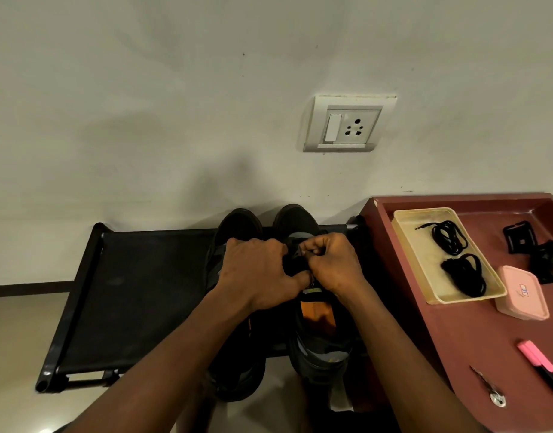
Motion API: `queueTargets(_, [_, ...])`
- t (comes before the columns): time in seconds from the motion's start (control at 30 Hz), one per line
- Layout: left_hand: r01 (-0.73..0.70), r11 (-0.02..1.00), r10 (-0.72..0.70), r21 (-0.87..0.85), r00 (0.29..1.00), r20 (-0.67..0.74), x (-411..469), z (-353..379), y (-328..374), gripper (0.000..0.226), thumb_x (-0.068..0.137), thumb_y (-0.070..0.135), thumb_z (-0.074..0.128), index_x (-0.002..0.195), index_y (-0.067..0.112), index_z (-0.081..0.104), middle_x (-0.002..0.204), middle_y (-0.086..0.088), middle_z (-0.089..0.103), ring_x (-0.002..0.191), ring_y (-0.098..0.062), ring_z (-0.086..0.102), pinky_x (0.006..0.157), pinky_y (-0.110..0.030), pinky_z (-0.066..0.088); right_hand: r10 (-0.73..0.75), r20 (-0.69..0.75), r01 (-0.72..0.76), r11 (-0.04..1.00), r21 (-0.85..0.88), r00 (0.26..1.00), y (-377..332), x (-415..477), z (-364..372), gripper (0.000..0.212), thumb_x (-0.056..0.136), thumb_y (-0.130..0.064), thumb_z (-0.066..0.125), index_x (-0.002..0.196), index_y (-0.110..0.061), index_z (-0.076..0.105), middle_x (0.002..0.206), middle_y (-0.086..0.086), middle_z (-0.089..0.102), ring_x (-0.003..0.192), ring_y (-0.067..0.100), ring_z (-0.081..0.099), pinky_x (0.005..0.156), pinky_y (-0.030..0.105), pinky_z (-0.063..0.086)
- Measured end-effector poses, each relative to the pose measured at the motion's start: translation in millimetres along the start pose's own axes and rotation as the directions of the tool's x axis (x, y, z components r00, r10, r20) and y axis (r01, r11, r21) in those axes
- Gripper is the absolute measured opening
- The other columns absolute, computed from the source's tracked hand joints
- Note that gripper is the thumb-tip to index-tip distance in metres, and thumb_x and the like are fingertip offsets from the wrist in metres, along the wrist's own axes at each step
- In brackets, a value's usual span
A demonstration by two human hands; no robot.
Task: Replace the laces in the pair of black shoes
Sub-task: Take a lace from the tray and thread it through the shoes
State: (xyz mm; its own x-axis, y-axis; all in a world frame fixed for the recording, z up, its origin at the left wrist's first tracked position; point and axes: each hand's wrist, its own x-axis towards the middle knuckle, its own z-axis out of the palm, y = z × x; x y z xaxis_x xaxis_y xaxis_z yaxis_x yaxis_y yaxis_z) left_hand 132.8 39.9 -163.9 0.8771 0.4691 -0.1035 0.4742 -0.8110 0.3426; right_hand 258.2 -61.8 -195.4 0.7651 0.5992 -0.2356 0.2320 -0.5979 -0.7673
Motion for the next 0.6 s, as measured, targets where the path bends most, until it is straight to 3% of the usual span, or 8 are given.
queueTargets(0.1, [0.061,0.992,-0.062,-0.108,0.998,-0.005,-1,-6,1,0.055,0.073,0.072,0.038,0.077,0.028,0.069,0.062,0.008,0.064,0.064,-0.009,0.060,0.091,-0.043,0.048,0.000,-0.005,0.000,1.000,-0.027,1.000,1,1,1,0.021,0.093,-0.008,0.070,0.081,-0.023,0.080,0.077,-0.014,0.071,0.088,0.007,0.070,0.078,0.029,0.057])
queueTargets(0.17, [0.105,0.966,-0.112,-0.236,0.994,-0.016,2,-8,-2,0.055,0.075,0.067,0.041,0.097,0.033,0.078,0.077,0.011,0.074,0.077,-0.008,0.067,0.095,-0.044,0.051,-0.005,-0.004,0.005,0.999,-0.046,1.000,2,1,1,0.029,0.093,-0.010,0.070,0.072,-0.030,0.074,0.070,-0.016,0.066,0.079,0.005,0.067,0.072,0.029,0.055])
queueTargets(0.23, [0.101,0.955,-0.129,-0.278,0.988,-0.084,5,-8,-3,0.037,0.088,0.054,0.055,0.113,0.037,0.076,0.093,0.014,0.077,0.091,-0.008,0.069,0.100,-0.047,0.051,-0.013,-0.010,0.012,0.997,-0.071,1.000,3,0,2,0.032,0.094,-0.010,0.068,0.073,-0.033,0.072,0.072,-0.016,0.068,0.075,0.003,0.066,0.071,0.030,0.056])
queueTargets(0.3, [0.086,0.972,-0.119,-0.218,0.983,-0.140,9,-5,-3,0.024,0.096,0.044,0.062,0.115,0.037,0.074,0.104,0.014,0.076,0.100,-0.010,0.069,0.105,-0.047,0.045,-0.024,-0.025,0.022,0.994,-0.106,0.999,3,-1,5,0.029,0.094,-0.009,0.067,0.081,-0.033,0.076,0.078,-0.015,0.072,0.079,0.005,0.068,0.077,0.035,0.060])
queueTargets(0.4, [0.095,0.980,-0.124,-0.176,0.978,-0.165,14,4,-1,0.020,0.096,0.045,0.066,0.114,0.037,0.073,0.106,0.013,0.076,0.103,-0.009,0.068,0.106,-0.045,0.042,-0.022,-0.023,0.019,0.992,-0.124,0.999,1,-2,4,0.031,0.093,-0.009,0.067,0.077,-0.035,0.073,0.080,-0.016,0.071,0.082,0.007,0.069,0.082,0.041,0.061])
queueTargets(0.6, [0.098,0.978,-0.133,-0.186,0.973,-0.188,20,10,-5,0.014,0.097,0.041,0.066,0.109,0.037,0.071,0.104,0.012,0.075,0.101,-0.010,0.067,0.103,-0.042,0.039,-0.013,-0.005,0.012,0.989,-0.145,1.000,0,-2,4,0.021,0.091,-0.004,0.063,0.086,-0.020,0.076,0.083,-0.004,0.075,0.077,0.013,0.070,0.079,0.045,0.062])
